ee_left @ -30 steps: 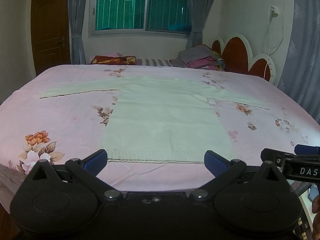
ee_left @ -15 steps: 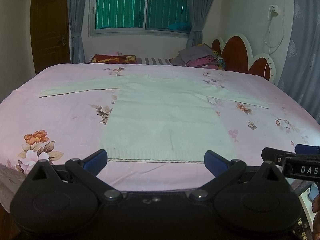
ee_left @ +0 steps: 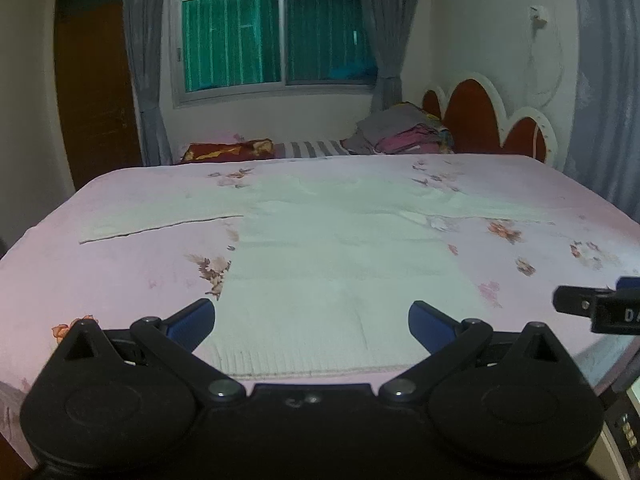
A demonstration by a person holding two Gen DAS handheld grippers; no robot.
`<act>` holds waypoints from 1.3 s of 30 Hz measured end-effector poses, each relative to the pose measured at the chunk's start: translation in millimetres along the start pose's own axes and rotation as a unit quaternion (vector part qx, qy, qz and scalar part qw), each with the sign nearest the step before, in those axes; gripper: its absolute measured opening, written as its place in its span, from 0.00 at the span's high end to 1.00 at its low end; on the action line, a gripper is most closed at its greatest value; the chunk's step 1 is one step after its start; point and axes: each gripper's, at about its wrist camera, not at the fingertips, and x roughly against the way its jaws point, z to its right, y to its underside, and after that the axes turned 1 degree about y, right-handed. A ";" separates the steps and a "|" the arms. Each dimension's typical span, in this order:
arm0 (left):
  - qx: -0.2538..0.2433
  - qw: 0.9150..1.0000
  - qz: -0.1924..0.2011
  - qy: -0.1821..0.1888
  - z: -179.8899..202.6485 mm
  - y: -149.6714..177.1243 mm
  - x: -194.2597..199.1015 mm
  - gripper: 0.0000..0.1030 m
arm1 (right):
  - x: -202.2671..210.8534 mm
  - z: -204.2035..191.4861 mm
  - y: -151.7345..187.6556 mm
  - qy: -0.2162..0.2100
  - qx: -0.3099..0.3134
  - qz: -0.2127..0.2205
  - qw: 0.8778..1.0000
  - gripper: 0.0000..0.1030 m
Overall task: Fold small clothes
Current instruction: 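Reach the right gripper to the sweater sleeve cuff and grasp it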
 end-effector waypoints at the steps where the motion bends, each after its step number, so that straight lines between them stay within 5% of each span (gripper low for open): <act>1: 0.007 1.000 0.000 0.004 -2.3 -1.4 -4.6 0.00 | -2.8 0.7 -2.1 0.003 -0.001 0.000 1.000 0.00; 11: 0.051 0.998 0.017 0.027 -28.9 -31.1 -52.0 0.00 | -45.7 0.8 -33.8 0.030 -0.014 0.002 0.999 0.00; 28: -0.002 0.995 -0.012 0.097 -42.2 -94.0 -155.9 0.00 | -112.0 12.9 -97.0 0.088 -0.066 0.030 0.993 0.00; 37: 0.005 0.995 -0.025 0.101 -3.3 -123.8 -236.2 0.00 | -163.1 94.2 -136.4 0.119 -0.124 0.046 0.984 0.01; 39: 0.018 0.995 -0.038 0.091 2.9 -130.9 -255.4 0.00 | -182.8 120.3 -144.3 0.122 -0.136 0.046 0.982 0.17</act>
